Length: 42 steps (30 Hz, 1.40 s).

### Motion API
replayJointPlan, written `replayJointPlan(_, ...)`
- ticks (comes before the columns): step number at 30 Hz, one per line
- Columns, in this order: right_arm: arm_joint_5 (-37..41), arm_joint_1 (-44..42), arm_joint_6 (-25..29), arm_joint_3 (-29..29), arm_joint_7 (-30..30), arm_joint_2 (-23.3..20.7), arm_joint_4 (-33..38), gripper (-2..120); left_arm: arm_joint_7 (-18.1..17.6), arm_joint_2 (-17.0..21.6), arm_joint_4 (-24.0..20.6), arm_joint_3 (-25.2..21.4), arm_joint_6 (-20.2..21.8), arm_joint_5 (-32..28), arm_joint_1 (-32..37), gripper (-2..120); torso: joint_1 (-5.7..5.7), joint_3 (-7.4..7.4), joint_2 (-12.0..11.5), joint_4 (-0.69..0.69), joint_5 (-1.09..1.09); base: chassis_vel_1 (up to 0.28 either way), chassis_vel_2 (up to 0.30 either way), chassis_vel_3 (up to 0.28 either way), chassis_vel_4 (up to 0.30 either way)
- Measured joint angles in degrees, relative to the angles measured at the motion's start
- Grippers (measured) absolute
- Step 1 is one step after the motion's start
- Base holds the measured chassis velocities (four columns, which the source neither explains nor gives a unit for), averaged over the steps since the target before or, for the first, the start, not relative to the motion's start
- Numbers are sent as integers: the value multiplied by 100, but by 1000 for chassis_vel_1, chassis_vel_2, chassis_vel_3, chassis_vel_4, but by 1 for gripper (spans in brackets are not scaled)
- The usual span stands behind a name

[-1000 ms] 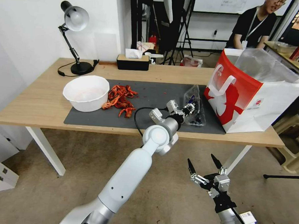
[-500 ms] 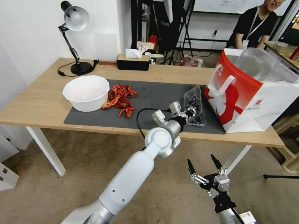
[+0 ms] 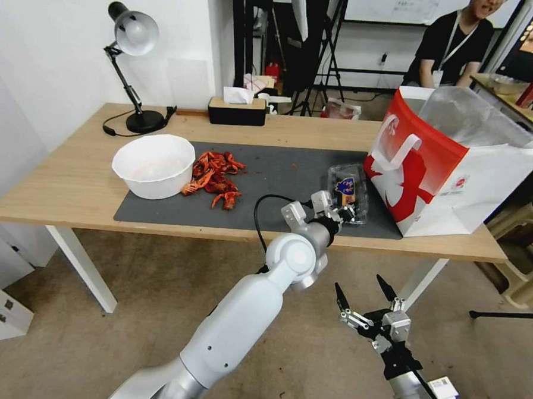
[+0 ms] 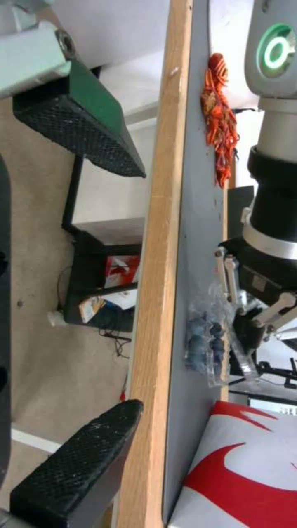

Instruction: Close the takeout container lid, then place the container into the takeout bag.

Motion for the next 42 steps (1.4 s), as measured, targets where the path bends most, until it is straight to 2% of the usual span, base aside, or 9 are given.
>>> replayJointPlan(7,123,50,-41,44,-39,-26,16,100,-189,0,-2,143,89,333,-57,0,1,0,0,0,0,0,0,0,0)
replayJointPlan(16,877,213,-247,219,-504,-129,115,100,-285,0,61,161,134,414,-91,0,1,0,0,-1,0,0,0,0,0)
replayJointPlan(19,1674,391,-506,360,-900,-234,204,100,-300,0,62,133,133,394,-102,0,1,0,0,-1,0,0,0,0,0)
replayJointPlan(20,1674,391,-506,360,-900,-234,204,100,-300,0,62,133,133,394,-102,0,1,0,0,-1,0,0,0,0,0)
replayJointPlan(25,3174,826,-1121,616,-1136,-377,375,100,-300,0,62,101,124,370,-101,0,1,0,0,0,0,0,0,0,0)
replayJointPlan(27,3881,1081,-1505,728,-1083,-442,445,100,-300,0,62,90,118,362,-97,0,1,0,0,0,0,0,0,0,0)
replayJointPlan(30,4388,1322,-1863,771,-968,-487,476,100,-300,0,62,81,109,356,-95,0,1,0,0,0,0,0,0,0,0)
replayJointPlan(36,4905,1584,-2292,690,-703,-501,478,100,-299,3,63,75,97,340,-99,0,1,1,0,0,0,0,0,0,0)
replayJointPlan(42,5623,2054,-2830,514,96,-480,454,100,-300,5,64,96,81,317,-123,0,0,0,0,0,0,0,0,0,0)
